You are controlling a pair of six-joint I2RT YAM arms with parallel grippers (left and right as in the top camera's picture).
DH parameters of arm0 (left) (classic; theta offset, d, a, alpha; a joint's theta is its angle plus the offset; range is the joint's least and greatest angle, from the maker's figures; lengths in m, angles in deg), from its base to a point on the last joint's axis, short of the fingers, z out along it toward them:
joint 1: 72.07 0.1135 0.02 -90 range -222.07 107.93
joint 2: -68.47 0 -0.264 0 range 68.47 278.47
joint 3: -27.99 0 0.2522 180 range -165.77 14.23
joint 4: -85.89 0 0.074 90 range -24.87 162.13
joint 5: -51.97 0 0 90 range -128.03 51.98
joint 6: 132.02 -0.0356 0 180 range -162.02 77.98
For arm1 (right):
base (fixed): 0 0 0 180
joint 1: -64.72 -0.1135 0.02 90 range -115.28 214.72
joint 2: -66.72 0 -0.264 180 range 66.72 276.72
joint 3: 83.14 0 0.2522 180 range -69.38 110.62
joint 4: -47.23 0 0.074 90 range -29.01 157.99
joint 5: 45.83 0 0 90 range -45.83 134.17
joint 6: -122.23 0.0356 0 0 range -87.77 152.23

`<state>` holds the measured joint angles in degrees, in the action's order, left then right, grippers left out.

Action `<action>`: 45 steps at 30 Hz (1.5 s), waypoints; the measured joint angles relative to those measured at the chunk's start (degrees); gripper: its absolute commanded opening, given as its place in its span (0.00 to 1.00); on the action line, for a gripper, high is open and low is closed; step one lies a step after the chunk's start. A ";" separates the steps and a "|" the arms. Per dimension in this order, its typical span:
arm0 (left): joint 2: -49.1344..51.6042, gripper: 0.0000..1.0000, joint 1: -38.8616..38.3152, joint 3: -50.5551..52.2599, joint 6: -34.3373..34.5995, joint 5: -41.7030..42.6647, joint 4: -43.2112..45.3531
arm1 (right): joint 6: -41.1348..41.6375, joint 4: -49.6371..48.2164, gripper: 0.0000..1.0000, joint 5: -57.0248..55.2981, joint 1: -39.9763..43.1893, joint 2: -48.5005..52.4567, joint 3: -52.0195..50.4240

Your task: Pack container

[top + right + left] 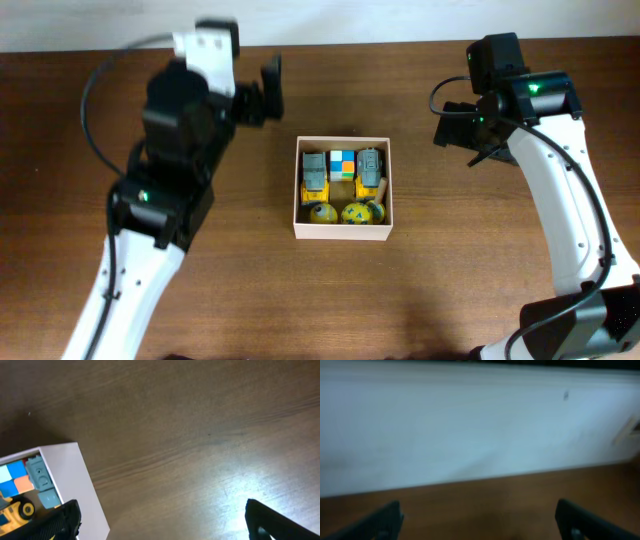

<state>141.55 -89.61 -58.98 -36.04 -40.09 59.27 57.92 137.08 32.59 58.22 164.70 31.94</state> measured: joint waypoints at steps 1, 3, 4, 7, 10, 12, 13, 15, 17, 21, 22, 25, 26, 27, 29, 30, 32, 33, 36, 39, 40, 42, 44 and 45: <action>-1.64 0.99 0.81 3.63 -0.74 1.22 1.70 | 0.00 0.00 0.99 -0.02 0.00 0.00 0.00; -5.64 0.99 2.62 10.80 -1.92 3.43 5.44 | -0.02 0.04 0.99 0.00 0.00 0.00 0.00; -8.20 0.99 3.61 14.62 -2.23 4.35 7.61 | 0.02 -0.02 0.99 -0.02 0.00 0.00 0.00; -18.23 0.99 6.99 26.40 -3.08 6.51 11.52 | 0.00 0.02 0.99 -0.02 0.00 0.00 0.00; -27.82 0.99 10.38 35.95 -3.50 8.68 13.68 | -0.02 0.00 0.99 -0.02 0.00 0.00 0.00; -34.21 0.99 13.05 42.29 -4.09 10.47 15.08 | -0.04 -0.02 0.99 -0.02 0.00 0.00 0.00; -36.87 0.99 14.25 45.05 -4.55 11.26 15.47 | -0.02 0.02 0.99 -0.02 0.00 0.00 0.00; -42.47 0.99 16.85 50.66 -5.29 13.14 15.76 | -0.02 0.00 0.99 0.00 0.00 0.00 0.00; -46.42 0.99 18.58 54.93 -5.84 14.51 15.76 | 0.00 0.02 0.99 0.00 0.00 0.00 0.00; -52.61 0.99 20.52 62.07 -6.45 16.65 15.91 | 0.00 0.00 0.99 -0.02 0.00 0.00 0.00; -53.88 0.99 20.81 63.54 -6.47 16.96 15.98 | 0.00 0.04 0.99 -0.02 -0.02 0.00 0.00; -56.98 0.99 21.73 67.30 -6.49 17.79 15.93 | 0.00 0.02 0.99 -0.02 0.00 0.00 0.00; -57.86 0.99 22.03 68.22 -6.49 18.03 15.93 | 0.00 0.04 0.99 0.00 0.00 0.00 0.00; -58.45 0.99 22.25 68.74 -6.49 18.21 15.93 | 0.00 0.02 0.99 -0.02 0.00 0.00 0.00; -60.50 0.99 23.15 70.12 -6.51 18.53 15.91 | 0.00 0.00 0.99 -0.02 0.00 0.00 0.00; -61.51 0.99 23.47 70.58 -6.56 18.62 15.85 | 0.00 0.02 0.99 -0.02 0.00 0.00 0.00; -63.67 0.99 24.11 71.43 -6.67 18.69 15.21 | 0.00 0.02 0.99 -0.02 0.00 0.00 0.00; -64.70 0.99 24.33 71.67 -6.78 18.75 14.21 | 0.00 0.02 0.99 0.00 0.00 0.00 0.00; -67.78 0.99 24.48 72.08 -7.89 18.84 10.51 | 0.00 -0.02 0.99 0.00 0.00 0.00 0.00; -70.25 0.99 24.48 72.26 -9.03 18.88 9.66 | 0.00 0.02 0.99 -0.02 0.00 0.00 0.00; -70.95 0.99 24.48 72.26 -9.35 18.88 9.64 | 0.02 0.02 0.99 -0.02 0.00 0.00 0.00; -71.93 0.99 24.48 72.26 -9.77 19.06 9.64 | 0.00 0.02 0.99 -0.02 -0.02 0.00 0.00; -72.15 0.99 24.35 72.26 -10.08 19.06 9.64 | -0.04 0.02 0.99 -0.02 0.00 0.00 0.00; -72.19 0.99 24.26 72.26 -10.10 19.06 9.62 | -0.02 0.02 0.99 0.00 0.00 0.00 0.00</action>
<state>69.36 -65.35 13.28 -46.14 -21.03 68.89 57.90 137.10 32.59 58.22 164.70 31.94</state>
